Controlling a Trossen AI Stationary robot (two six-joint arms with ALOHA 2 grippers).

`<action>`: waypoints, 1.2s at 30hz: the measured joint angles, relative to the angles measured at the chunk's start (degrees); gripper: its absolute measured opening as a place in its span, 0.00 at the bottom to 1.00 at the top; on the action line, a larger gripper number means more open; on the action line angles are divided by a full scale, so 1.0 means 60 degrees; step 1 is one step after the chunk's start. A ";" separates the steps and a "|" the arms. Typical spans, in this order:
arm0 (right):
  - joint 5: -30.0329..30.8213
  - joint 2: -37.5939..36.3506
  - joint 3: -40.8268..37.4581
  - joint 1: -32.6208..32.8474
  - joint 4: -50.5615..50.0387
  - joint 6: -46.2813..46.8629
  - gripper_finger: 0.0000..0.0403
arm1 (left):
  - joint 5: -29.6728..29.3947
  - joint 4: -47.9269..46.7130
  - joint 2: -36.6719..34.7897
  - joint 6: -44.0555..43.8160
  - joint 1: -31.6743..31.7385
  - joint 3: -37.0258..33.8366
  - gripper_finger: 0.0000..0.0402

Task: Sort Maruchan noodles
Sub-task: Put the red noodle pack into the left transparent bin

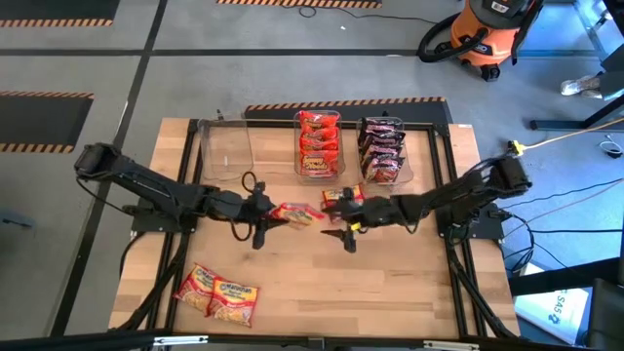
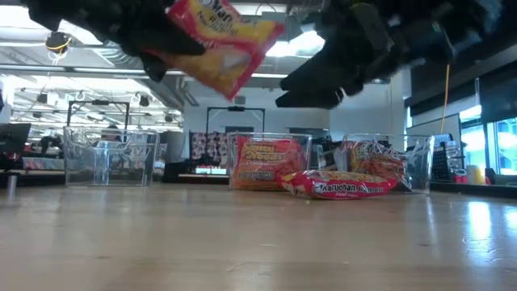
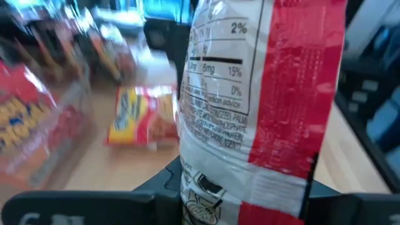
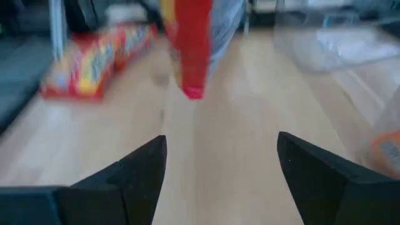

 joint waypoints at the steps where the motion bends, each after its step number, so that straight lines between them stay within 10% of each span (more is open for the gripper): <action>1: 0.0186 0.0110 -0.0396 0.0022 0.0998 0.0179 0.70 | -0.0037 0.0486 -0.0005 0.0032 0.0055 -0.0148 0.26; 8: 0.0736 0.0549 -0.1003 0.0014 0.4281 0.0346 0.70 | -0.0065 0.3084 0.0079 0.0037 0.0645 -0.1062 0.27; 26: -0.0310 0.1786 0.1868 -0.0986 0.3601 -0.0431 0.68 | 0.1020 0.4862 0.0072 0.0895 0.1683 -0.1223 0.27; 36: -0.0174 0.1831 0.1993 -0.0986 0.3550 -0.1136 0.28 | 0.1001 0.4808 0.0072 0.1320 0.1685 -0.1223 0.27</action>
